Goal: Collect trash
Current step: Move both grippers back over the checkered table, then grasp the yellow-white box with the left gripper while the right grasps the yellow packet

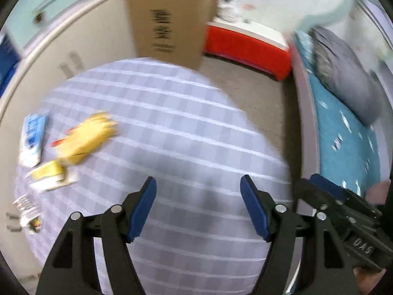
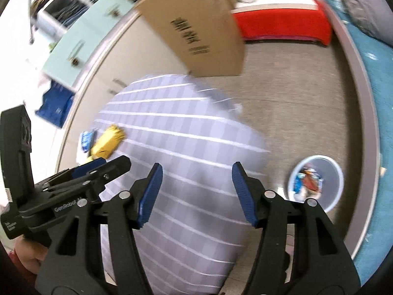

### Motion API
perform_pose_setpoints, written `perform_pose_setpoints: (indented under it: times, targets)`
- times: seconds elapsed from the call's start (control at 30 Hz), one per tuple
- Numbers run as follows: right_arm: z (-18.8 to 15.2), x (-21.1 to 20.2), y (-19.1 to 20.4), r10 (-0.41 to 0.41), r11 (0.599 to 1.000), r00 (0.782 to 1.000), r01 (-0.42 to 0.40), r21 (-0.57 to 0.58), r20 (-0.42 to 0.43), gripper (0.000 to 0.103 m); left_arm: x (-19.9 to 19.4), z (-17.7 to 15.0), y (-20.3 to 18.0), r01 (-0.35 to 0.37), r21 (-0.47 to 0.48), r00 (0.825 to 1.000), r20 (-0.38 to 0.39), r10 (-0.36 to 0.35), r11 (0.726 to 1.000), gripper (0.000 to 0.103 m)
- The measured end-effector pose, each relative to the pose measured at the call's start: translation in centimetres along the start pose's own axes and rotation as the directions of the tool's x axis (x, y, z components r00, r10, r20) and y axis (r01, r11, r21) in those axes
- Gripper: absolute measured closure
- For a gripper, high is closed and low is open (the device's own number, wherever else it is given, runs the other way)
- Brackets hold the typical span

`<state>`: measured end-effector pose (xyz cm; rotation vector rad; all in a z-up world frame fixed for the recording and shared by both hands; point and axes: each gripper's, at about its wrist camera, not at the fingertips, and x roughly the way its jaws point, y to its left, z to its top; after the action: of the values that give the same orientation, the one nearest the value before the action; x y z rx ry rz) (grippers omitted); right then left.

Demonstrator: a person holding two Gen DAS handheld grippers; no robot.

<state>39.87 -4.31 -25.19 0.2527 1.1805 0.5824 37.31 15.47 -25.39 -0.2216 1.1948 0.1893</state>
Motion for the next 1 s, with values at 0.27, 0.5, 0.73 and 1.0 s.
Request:
perform_pose_setpoints:
  times: [0.27, 0.5, 0.73, 1.0]
  targets:
    - [-1.2, 7.3, 10.7, 0.041, 0.996, 0.997, -0.046, -0.071, -0.069, 0.04, -1.3, -1.3, 14.2, -0.105, 0.07, 0.994, 0.003, 0.105, 0.992, 0.034]
    - [-2.1, 10.8, 14.9, 0.036, 0.998, 0.994, -0.041, -0.052, -0.105, 0.037, 0.7, -1.6, 18.6, -0.125, 0.253, 0.991, -0.023, 0.135, 0.959, 0.031]
    - [-2.3, 12.6, 16.0, 0.008, 0.999, 0.992, -0.012, -0.033, -0.123, 0.036, 4.1, -2.1, 17.9, -0.102, 0.506, 0.987, -0.057, 0.151, 0.856, 0.024]
    - [-1.6, 13.1, 16.5, 0.002, 1.0, 0.994, -0.003, -0.008, -0.111, 0.036, 6.0, -2.0, 18.2, -0.118, 0.592, 0.983, -0.046, 0.18, 0.797, 0.043]
